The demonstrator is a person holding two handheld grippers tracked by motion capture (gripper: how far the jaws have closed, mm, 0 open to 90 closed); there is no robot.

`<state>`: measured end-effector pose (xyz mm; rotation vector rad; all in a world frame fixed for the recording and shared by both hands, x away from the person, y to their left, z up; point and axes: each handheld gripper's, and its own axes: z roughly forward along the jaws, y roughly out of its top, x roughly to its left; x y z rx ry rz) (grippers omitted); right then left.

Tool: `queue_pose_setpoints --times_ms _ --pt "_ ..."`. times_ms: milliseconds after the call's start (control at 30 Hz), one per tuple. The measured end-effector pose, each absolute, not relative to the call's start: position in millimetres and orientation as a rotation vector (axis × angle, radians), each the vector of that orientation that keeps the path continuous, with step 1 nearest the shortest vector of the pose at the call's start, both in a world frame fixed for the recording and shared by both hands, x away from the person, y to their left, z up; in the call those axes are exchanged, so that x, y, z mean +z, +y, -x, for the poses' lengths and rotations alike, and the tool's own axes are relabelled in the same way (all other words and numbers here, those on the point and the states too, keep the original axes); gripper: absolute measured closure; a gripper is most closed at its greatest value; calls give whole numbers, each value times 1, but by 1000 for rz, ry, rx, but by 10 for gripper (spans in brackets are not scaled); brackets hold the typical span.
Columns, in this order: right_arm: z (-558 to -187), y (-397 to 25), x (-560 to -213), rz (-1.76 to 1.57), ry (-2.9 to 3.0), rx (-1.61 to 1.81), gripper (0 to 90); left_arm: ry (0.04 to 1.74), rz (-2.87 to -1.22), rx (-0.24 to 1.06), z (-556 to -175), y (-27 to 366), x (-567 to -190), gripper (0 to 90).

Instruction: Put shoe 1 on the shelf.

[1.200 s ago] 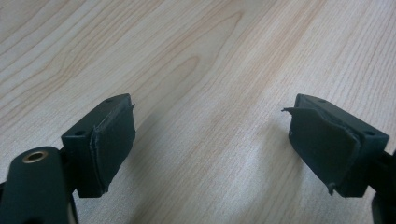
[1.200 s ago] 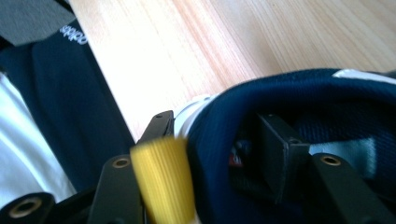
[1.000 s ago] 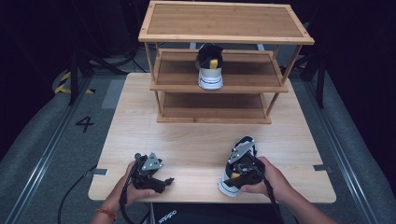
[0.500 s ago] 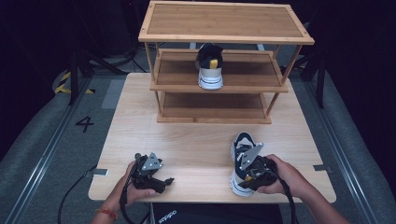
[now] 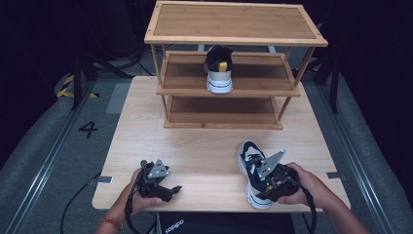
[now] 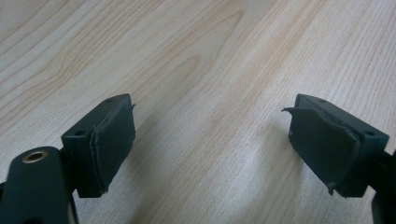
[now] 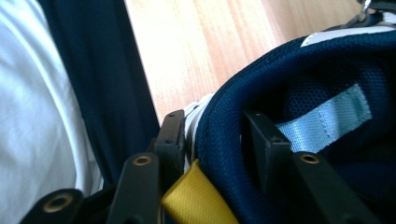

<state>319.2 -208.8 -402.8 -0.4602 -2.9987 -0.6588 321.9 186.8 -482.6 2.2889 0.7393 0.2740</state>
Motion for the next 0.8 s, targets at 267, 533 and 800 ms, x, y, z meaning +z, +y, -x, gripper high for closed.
queue_pose_setpoints --times_ms 267,533,800 --pt "-321 -206 -402 422 -2964 -649 698 739 -2290 273 -322 187 -483 151" --pt "-321 -209 -394 418 -3013 -683 563 737 -2290 271 -322 187 -483 151" --pt "-322 -205 -396 325 -2998 -566 647 739 -2288 270 -322 187 -483 151"
